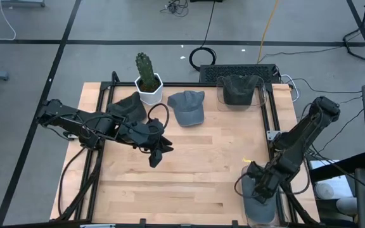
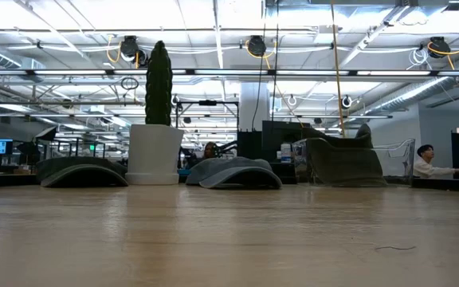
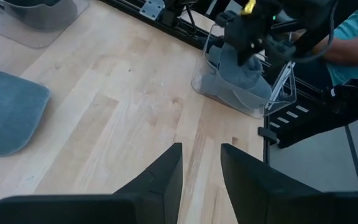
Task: Pick & Place hat
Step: Put the bottom gray cap into the bottom transparent bin, then put the black cap into the top transparent bin
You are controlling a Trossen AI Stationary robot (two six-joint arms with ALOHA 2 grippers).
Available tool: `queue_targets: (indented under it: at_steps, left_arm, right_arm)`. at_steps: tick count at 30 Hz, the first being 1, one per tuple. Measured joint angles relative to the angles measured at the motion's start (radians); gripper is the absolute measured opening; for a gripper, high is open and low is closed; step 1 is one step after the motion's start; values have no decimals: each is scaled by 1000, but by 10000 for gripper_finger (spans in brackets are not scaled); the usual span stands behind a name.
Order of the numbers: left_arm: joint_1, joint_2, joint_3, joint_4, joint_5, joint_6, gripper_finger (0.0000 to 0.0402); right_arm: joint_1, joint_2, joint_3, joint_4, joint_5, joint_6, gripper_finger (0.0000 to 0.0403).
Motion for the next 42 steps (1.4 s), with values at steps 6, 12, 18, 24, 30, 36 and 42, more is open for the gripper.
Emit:
queue_targets:
  at_steps: [6,12,18,24,30,36,42]
  left_arm:
    - [1,0,0,0,0,7,118]
    - [4,0,0,0,1,35,118]
    - [25,0,0,0,3,75,118]
    - [90,-30,-1,-9,3,107,118]
    - [183,-105,-2,-104,8,166,118]
    - [283,-198,1,-283,32,180,118]
    - [383,-227,0,-615,16,54,117]
  right_arm:
    - [-1,-117,0,-83,61,71,0]
    - [-57,-164,31,-175,135,51,0]
    - [-192,-164,184,-286,279,-108,0]
    - [-383,-156,252,-238,412,-262,0]
    - [-584,-61,253,22,421,-523,0]
    - [-715,48,254,315,389,-675,0]
    - [-783,67,253,424,370,-708,0]
